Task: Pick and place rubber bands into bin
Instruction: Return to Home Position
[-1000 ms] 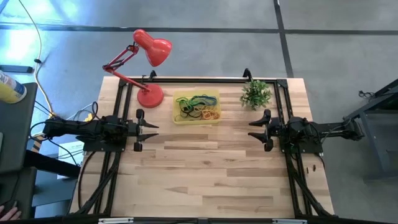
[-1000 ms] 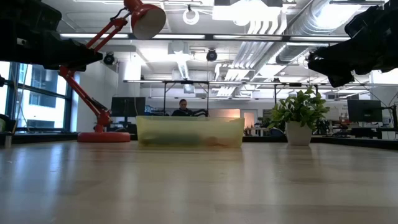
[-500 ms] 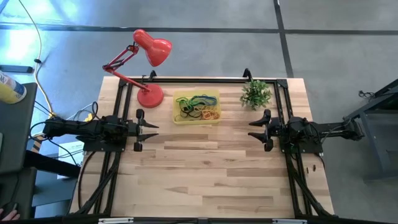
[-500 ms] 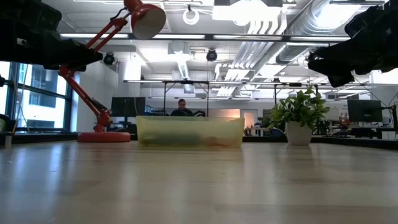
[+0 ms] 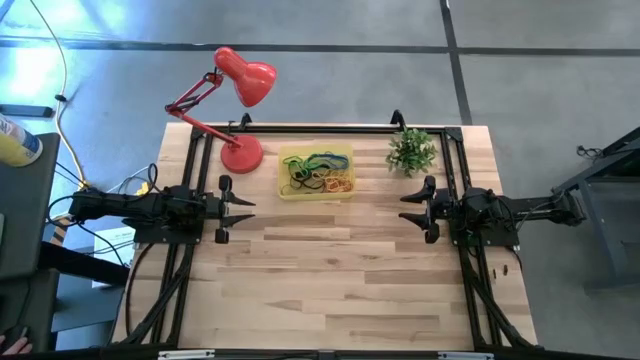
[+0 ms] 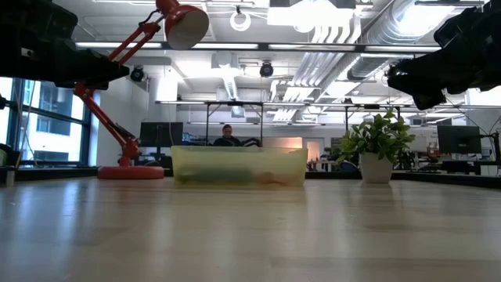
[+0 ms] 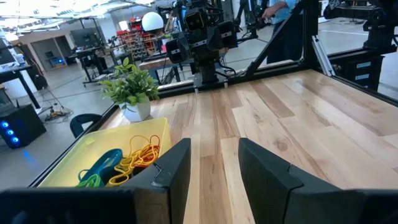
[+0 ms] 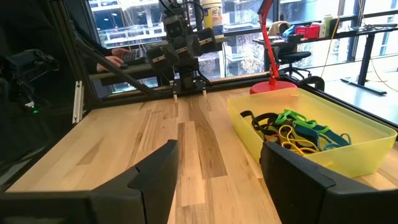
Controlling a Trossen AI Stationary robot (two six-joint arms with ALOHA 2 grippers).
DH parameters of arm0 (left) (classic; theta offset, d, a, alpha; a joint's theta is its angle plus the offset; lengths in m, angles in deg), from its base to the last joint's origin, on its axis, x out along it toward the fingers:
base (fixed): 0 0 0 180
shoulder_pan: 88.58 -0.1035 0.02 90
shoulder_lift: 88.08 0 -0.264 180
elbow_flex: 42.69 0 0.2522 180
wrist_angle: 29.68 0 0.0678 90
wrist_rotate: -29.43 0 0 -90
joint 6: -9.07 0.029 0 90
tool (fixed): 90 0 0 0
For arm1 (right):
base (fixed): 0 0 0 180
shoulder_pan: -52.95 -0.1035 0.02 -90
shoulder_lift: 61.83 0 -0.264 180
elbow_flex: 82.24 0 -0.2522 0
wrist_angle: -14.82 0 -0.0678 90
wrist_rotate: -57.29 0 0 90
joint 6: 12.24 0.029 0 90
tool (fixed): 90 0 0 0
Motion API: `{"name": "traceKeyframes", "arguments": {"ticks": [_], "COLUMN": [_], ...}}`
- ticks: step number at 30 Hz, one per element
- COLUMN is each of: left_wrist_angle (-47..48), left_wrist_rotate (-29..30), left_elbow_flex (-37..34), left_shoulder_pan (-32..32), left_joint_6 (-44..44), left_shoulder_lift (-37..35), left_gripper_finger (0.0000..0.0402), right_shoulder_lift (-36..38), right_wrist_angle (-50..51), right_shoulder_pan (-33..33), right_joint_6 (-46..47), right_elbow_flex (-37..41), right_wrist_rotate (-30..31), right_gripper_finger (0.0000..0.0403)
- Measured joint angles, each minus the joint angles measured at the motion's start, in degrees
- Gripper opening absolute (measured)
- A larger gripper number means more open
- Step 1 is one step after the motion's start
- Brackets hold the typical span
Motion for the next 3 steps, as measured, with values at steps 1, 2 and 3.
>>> {"name": "traceKeyframes", "arguments": {"ticks": [1,2,3], "left_wrist_angle": [0.00,0.01,-0.01], "left_wrist_rotate": [0.00,0.00,0.00], "left_elbow_flex": [0.00,0.00,0.00], "left_shoulder_pan": [0.02,0.00,0.02], "left_joint_6": [0.01,0.01,0.01], "left_shoulder_lift": [0.00,0.00,0.00], "left_gripper_finger": [0.0124,0.0124,0.0124], "right_shoulder_lift": [0.00,0.00,0.00], "right_wrist_angle": [0.00,0.00,-0.02], "right_shoulder_pan": [-0.02,0.00,0.00], "right_joint_6": [-0.02,-0.02,-0.02], "right_elbow_flex": [0.00,0.00,0.00], "right_wrist_rotate": [-0.02,-0.02,-0.02], "right_gripper_finger": [0.0216,0.0217,0.0217]}}
